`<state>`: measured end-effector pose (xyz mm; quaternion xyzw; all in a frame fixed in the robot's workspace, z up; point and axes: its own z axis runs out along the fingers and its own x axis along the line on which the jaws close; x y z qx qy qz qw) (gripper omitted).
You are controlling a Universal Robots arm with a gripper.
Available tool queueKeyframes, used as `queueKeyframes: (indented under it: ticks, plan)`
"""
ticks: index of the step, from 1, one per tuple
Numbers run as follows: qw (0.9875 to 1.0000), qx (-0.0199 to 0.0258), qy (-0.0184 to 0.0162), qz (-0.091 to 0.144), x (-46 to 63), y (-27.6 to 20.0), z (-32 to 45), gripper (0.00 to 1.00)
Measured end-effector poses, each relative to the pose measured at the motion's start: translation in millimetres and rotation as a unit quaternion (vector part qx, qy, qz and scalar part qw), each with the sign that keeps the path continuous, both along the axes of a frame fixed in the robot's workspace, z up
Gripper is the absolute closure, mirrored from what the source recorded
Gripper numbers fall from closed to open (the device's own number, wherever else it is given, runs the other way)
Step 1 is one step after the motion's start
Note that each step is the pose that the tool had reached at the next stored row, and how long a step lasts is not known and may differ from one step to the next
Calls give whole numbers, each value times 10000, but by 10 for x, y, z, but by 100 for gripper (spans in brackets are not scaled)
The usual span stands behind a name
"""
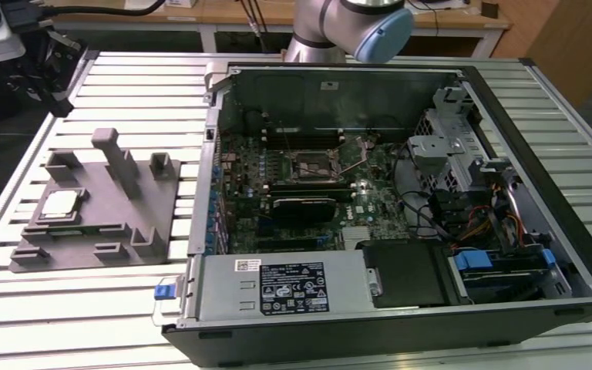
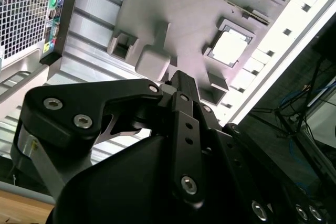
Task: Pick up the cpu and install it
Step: 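Reach for the cpu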
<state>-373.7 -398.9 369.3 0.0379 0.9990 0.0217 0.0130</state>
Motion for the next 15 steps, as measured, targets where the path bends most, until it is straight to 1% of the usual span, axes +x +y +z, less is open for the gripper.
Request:
queueKeyframes:
  ticks: [15]
  plan:
    - [10000, 0, 0, 0, -116, 0, -14, 89]
